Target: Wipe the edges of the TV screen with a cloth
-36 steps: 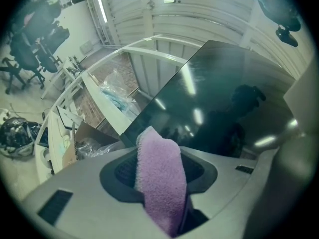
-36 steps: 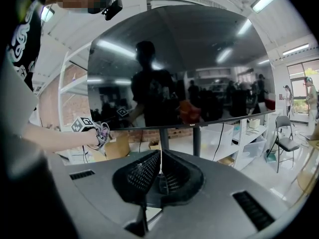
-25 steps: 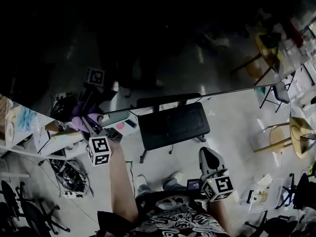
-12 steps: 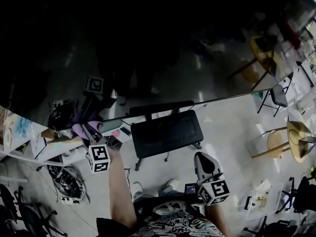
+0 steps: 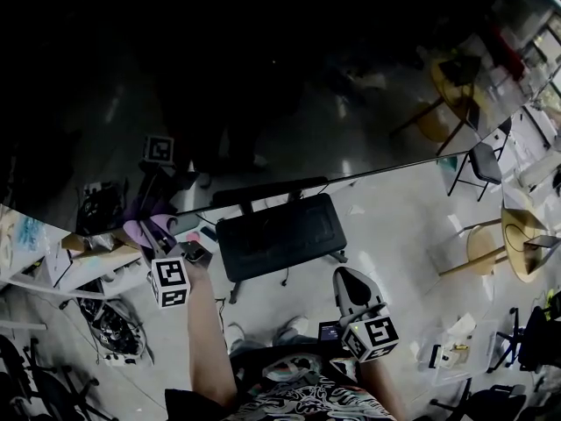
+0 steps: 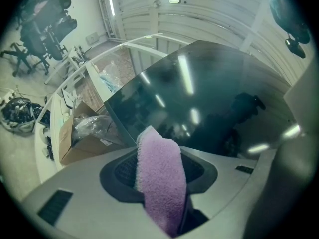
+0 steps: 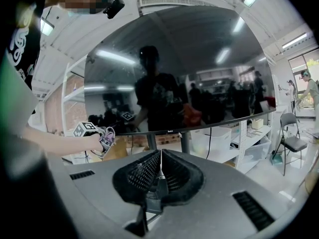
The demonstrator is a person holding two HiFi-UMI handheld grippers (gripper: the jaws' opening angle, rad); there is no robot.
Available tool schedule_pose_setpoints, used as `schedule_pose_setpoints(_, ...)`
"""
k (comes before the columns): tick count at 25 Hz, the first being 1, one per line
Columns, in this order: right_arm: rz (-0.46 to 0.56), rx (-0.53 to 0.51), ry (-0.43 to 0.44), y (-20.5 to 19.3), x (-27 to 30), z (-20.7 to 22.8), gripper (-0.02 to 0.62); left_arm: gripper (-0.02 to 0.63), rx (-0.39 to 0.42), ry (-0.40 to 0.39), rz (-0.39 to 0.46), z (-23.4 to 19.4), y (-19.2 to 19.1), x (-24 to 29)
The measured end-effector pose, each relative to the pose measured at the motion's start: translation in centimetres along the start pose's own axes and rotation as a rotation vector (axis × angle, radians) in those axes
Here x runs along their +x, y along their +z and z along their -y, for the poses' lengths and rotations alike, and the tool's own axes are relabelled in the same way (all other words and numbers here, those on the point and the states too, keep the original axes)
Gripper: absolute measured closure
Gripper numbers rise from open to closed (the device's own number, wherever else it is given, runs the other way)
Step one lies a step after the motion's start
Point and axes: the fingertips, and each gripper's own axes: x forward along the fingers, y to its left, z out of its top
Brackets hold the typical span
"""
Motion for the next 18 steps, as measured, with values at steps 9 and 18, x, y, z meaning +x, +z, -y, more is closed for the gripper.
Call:
schedule_pose_setpoints(9, -0.003, 0.013, -0.004, -0.2, 0.2, 1.6, 0.565, 0.431, -0.032, 0.005, -0.003, 1.4, -1.3, -0.5)
schedule_pose_setpoints(18, 0.013, 0.037, -0.021, 0.1, -0.8, 3.9, 0.565, 0.431, -0.033, 0.023, 0.013, 2.0, -1.4, -0.8)
